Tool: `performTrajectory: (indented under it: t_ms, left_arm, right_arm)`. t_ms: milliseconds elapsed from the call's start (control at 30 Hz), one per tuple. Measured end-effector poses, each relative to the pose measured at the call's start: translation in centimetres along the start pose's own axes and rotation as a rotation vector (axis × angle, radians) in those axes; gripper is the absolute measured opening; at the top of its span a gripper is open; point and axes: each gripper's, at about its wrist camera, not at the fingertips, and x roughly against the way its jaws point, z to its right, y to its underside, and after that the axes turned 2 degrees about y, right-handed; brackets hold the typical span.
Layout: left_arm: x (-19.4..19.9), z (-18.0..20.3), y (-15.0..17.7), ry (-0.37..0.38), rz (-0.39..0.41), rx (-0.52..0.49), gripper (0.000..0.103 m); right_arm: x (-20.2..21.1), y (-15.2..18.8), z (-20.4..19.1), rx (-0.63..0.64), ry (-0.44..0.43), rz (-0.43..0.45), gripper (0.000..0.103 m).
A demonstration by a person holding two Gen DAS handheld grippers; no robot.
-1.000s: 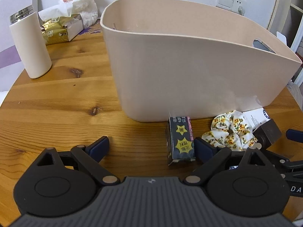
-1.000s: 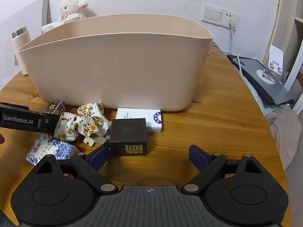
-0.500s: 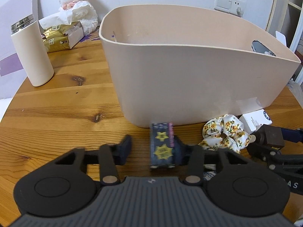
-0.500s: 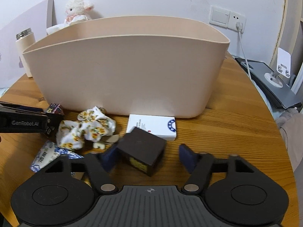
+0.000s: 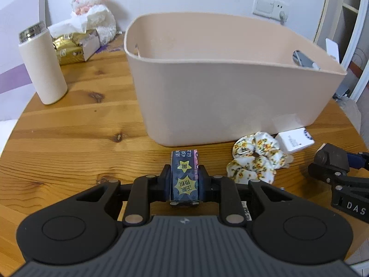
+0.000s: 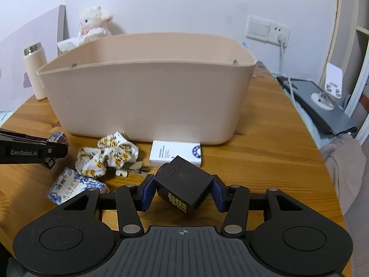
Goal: Organize objects
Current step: 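Grasp the dark star box with left tool while right tool grasps black cube, then lift both boxes over the basket and open both tools to release them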
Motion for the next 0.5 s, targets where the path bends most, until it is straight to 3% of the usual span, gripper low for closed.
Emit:
performTrajectory:
  t_ms: [500]
  left_arm:
    - [7.7, 1.1, -1.6, 0.012, 0.144, -0.034, 0.025]
  right_arm:
    - [7.2, -2.4, 0.2, 0.031, 0.016, 0.179, 0.048]
